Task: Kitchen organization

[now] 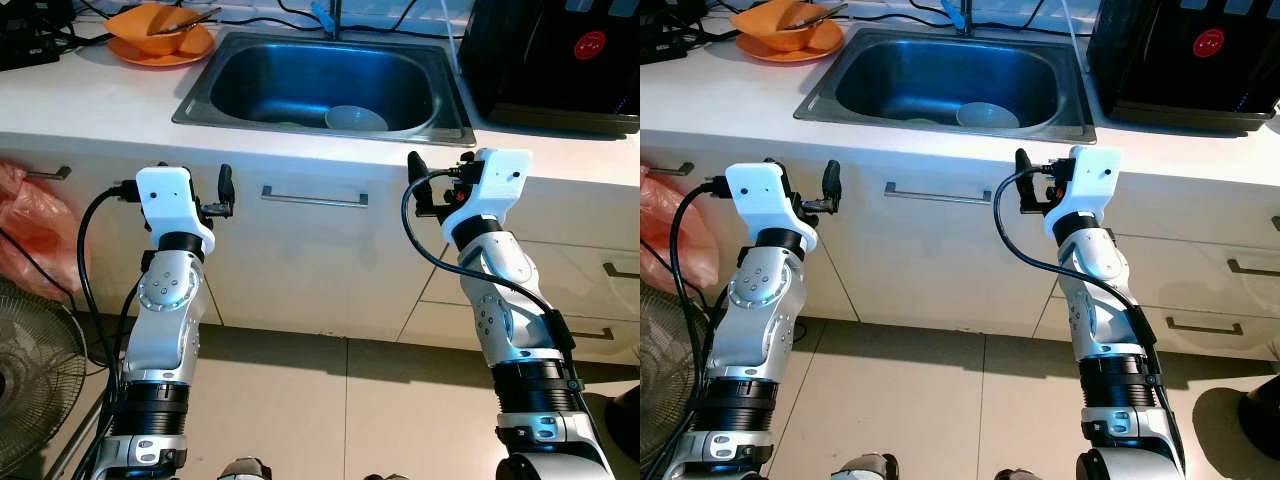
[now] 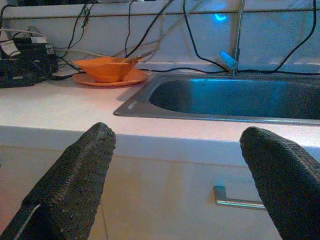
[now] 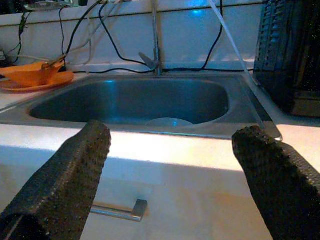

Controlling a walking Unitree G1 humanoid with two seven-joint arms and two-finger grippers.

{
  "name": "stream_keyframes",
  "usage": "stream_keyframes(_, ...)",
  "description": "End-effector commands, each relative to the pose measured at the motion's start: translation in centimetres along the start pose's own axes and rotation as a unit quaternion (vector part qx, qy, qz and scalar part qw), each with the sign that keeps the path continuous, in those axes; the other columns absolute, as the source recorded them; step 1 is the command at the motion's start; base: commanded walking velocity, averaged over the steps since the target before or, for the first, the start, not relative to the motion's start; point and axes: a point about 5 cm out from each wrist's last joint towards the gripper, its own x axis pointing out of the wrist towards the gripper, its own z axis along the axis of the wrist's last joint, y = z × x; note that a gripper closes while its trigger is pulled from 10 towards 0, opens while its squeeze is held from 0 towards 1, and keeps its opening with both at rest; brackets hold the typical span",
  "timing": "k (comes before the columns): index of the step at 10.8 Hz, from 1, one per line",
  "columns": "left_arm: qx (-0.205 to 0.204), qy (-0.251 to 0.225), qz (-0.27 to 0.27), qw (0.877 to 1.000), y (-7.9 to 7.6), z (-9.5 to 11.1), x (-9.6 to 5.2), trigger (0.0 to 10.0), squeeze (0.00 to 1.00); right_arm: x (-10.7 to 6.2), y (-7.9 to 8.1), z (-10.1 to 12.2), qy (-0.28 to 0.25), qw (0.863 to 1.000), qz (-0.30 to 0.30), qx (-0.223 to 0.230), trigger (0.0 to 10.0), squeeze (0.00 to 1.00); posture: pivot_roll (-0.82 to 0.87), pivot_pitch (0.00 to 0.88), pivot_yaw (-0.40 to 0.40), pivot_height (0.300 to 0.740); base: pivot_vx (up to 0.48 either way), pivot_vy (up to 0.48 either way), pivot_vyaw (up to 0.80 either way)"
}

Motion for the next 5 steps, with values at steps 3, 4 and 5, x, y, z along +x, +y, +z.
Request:
stream_keyframes(3,0.004,-0.009,0.007,1.0,0.21,0.56,0.15,10.0,0.0,0.24,-0.19,0.81,-0.012,1.0,-0.003,-0.002,10.0,0.0,0.09,0.071,-0.005,0.74,0.0,0.0,0.0)
stream_keyframes(4,0.004,-0.009,0.007,1.0,0.21,0.56,0.15,10.0,0.0,0.24,-0.19,0.81,-0.012,1.0,-0.003,-0.002,10.0,0.0,0.09,0.071,-0.005,0.74,0.0,0.0,0.0)
stream_keyframes(5,-0.002,-0.009,0.01,1.0,0.24,0.65,0.25,10.0,0.0,0.43,-1.09,0.96,-0.013,0.999,-0.029,-0.033,10.0,0.0,0.09,0.068,-0.006,0.74,0.0,0.0,0.0)
